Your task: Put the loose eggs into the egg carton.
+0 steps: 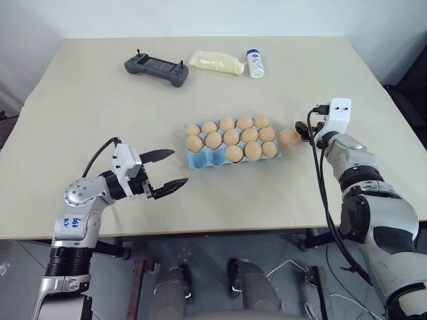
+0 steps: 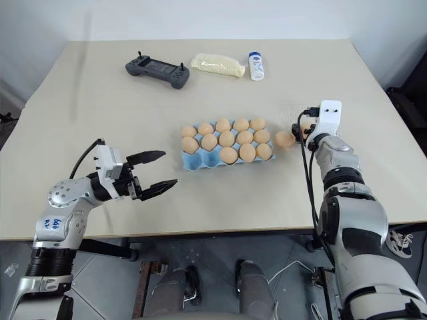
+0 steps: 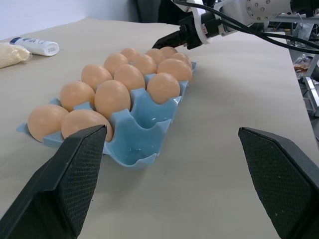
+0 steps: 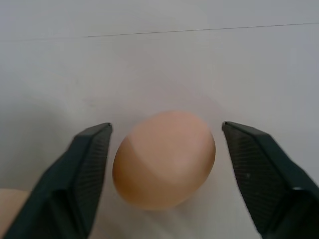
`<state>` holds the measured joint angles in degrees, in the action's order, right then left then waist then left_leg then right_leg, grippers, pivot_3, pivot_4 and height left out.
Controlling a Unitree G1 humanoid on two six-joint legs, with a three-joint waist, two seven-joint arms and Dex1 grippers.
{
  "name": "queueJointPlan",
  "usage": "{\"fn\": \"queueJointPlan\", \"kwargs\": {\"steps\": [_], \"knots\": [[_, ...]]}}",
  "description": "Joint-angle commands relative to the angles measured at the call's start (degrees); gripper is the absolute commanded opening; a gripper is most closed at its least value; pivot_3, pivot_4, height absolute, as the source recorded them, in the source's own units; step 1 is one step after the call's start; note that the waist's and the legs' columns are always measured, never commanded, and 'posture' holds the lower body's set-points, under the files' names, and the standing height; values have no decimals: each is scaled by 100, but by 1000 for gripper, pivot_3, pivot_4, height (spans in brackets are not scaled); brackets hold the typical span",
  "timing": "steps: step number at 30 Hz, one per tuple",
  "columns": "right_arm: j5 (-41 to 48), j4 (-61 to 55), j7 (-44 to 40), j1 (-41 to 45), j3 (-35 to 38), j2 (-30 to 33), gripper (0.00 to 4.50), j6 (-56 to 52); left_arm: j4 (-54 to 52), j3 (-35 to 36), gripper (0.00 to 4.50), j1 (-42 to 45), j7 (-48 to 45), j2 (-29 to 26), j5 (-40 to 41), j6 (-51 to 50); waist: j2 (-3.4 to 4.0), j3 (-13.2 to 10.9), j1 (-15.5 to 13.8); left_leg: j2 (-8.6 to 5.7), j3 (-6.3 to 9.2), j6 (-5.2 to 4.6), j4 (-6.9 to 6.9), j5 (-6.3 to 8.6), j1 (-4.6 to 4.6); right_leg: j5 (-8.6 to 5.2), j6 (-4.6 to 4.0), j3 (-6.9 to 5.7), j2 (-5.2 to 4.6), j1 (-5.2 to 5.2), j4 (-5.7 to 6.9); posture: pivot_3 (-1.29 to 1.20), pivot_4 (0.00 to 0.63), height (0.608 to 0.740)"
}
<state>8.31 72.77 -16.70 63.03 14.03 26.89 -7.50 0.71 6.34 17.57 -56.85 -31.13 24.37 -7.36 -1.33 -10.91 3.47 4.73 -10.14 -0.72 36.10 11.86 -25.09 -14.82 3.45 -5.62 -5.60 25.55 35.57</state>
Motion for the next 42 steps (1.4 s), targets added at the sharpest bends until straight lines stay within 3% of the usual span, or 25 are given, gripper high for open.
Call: {"fn": "queueJointPlan", "kwargs": {"steps": [1,3,11,16,19,24,29,32,42], "knots": [[21,-41,33,197,89,37,2309,2,-204,122,4500,-8,46,-4,93,114,0,0,0,0,0,0,0,0,0,0,0,0,0,0,0,0,150,740],[24,-49,24,201,93,43,2125,6,-194,120,4500,-2,54,0,90,125,0,0,-1,0,0,0,0,0,0,0,0,0,0,0,0,0,150,740],[42,-230,-81,412,93,158,2088,52,-126,109,4500,79,71,-8,95,137,2,-1,8,1,-1,0,-1,0,0,0,0,1,0,2,0,0,150,740],[128,-983,-586,517,-12,149,2087,-232,-116,120,4500,89,64,-25,107,119,4,-3,4,2,0,0,-3,0,-2,-1,-1,1,0,4,-1,0,150,740],[274,-2547,-1113,0,-297,-43,2087,-913,-93,113,4500,99,54,-27,108,111,5,-3,-8,3,0,1,-4,0,-3,-1,-1,2,-4,6,-1,0,150,740],[1002,-6478,-1708,-1626,-1077,-225,2087,-2802,-30,75,4500,144,22,-14,93,113,5,-2,-40,18,14,6,-11,4,-5,-8,-13,-7,-15,6,0,0,150,740],[1448,-8681,-1934,-2553,-1842,-159,2087,-3945,74,39,4500,214,-47,-31,64,113,5,-2,-44,21,16,13,-9,7,-11,-11,-19,-16,-8,10,1,0,150,740],[1383,-8941,-1890,-2683,-2153,-249,2087,-4019,134,25,4500,275,-69,-19,50,120,4,-2,-42,21,15,13,-5,8,-7,-9,-21,-16,-5,6,-4,0,150,740],[827,-7923,-1502,-2182,-2692,-1101,2087,-3445,46,26,4500,248,-29,-22,69,131,5,-2,-41,34,8,22,-20,11,-12,-1,-35,-18,6,11,-27,0,150,740]]}}
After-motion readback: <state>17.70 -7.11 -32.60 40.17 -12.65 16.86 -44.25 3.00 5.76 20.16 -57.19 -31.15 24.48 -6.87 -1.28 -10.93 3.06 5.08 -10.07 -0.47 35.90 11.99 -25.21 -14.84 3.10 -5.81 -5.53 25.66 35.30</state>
